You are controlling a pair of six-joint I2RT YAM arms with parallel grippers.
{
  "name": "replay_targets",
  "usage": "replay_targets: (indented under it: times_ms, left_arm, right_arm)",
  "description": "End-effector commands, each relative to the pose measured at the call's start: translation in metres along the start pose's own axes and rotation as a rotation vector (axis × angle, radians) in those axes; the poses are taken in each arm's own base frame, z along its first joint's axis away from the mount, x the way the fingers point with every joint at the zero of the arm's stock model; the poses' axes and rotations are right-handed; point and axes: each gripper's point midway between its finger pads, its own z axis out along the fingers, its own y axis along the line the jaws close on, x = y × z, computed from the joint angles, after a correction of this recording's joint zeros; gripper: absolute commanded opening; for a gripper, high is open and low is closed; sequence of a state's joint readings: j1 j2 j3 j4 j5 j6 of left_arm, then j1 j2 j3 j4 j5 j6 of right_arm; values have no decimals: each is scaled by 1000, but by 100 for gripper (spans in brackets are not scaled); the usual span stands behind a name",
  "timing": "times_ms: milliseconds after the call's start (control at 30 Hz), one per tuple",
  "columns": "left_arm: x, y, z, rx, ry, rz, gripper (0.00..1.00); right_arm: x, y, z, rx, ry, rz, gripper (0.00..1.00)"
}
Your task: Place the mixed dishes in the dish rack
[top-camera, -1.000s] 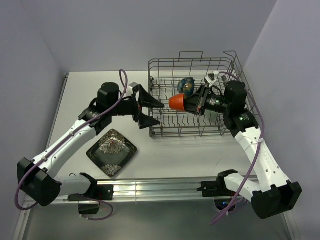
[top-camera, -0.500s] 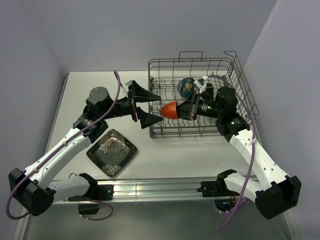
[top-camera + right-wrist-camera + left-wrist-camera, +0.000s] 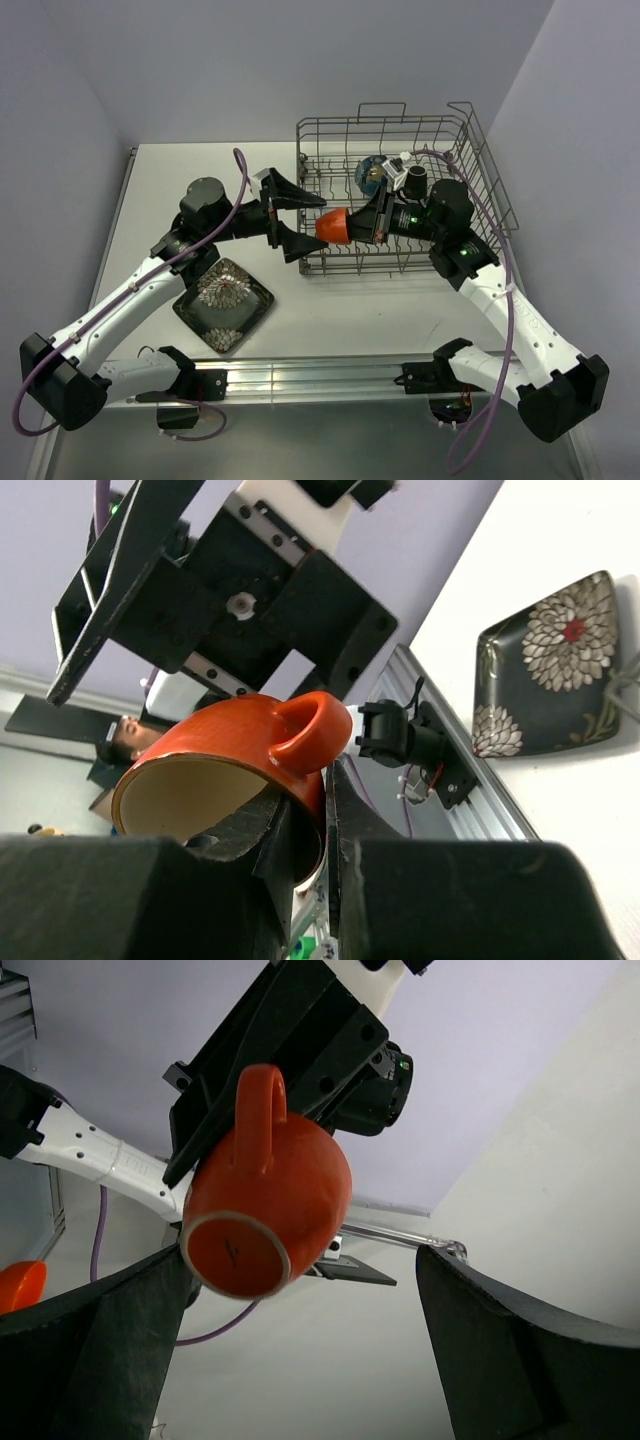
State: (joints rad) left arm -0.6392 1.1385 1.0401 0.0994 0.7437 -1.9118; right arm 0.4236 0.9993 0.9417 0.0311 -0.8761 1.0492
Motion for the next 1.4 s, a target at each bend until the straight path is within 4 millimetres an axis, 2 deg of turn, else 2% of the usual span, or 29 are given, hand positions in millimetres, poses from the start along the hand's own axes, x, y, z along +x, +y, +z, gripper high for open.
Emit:
replay_targets:
  times_ms: [0, 233, 333, 733, 933, 967, 1033, 1067, 1167, 1200, 1267, 1300, 1367]
  left_arm:
    - [3, -6, 3, 23, 7, 19, 99]
    - [3, -8, 3, 23, 4, 18, 99]
    - [4, -9, 3, 32, 0, 16, 95]
    - [5, -9, -1, 61, -4, 18, 64]
    - [8, -13, -4, 84, -6, 35, 41]
    - [7, -11, -4, 83, -6, 34, 28]
    - [8, -11, -6, 92, -4, 31, 14]
    - [8, -10, -6, 98, -4, 33, 0]
    - [8, -9, -7, 96, -6, 37, 0]
    - [9, -9, -7, 95, -7, 40, 0]
    - [9, -9, -8, 93, -6, 53, 0]
    - [9, -9, -7, 95, -6, 56, 0]
    - [9, -8, -7, 96, -7, 60, 0]
  right_arm:
    - [-7, 34, 3, -87, -36, -117, 0]
    - [-3, 41, 15, -111, -20, -138, 0]
    - [-1, 39, 18, -107, -13, -135, 0]
    - [5, 36, 25, -118, 15, -139, 0]
    - [7, 29, 26, -96, 19, -136, 0]
    - [7, 28, 26, -92, 18, -137, 0]
    - [7, 24, 26, -73, 14, -136, 0]
    - [7, 23, 26, -67, 14, -144, 1]
    - [7, 19, 26, -43, 15, -140, 16]
    - [8, 16, 25, -31, 17, -141, 26]
    - [6, 16, 24, -20, 7, -146, 35]
    - [5, 14, 23, -12, 5, -148, 43]
    - [4, 13, 22, -7, -3, -150, 50]
